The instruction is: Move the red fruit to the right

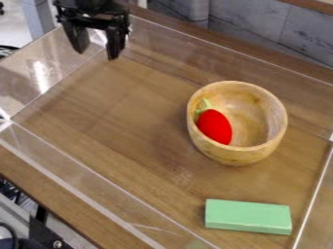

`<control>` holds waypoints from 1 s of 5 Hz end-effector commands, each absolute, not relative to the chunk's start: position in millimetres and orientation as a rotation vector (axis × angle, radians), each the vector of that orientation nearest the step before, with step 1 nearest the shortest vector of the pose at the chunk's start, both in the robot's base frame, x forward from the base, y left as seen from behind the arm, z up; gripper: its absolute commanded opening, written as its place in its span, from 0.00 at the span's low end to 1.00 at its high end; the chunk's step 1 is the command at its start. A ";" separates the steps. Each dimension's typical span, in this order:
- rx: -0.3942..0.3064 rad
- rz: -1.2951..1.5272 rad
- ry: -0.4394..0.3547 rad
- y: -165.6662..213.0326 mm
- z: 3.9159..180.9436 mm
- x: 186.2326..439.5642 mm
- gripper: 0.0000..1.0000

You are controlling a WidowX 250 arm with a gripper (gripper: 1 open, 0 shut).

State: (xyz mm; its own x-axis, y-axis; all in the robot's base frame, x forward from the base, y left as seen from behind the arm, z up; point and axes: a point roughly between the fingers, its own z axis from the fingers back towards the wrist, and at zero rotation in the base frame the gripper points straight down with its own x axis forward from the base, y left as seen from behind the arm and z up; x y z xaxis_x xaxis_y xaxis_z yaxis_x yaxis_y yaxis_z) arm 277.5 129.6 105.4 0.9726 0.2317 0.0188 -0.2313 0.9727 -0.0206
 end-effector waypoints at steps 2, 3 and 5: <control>-0.066 0.120 -0.039 94.8 111.2 278.5 1.00; -0.095 0.081 -0.050 58.0 114.1 274.1 1.00; -0.134 0.160 -0.089 -34.7 116.8 280.9 1.00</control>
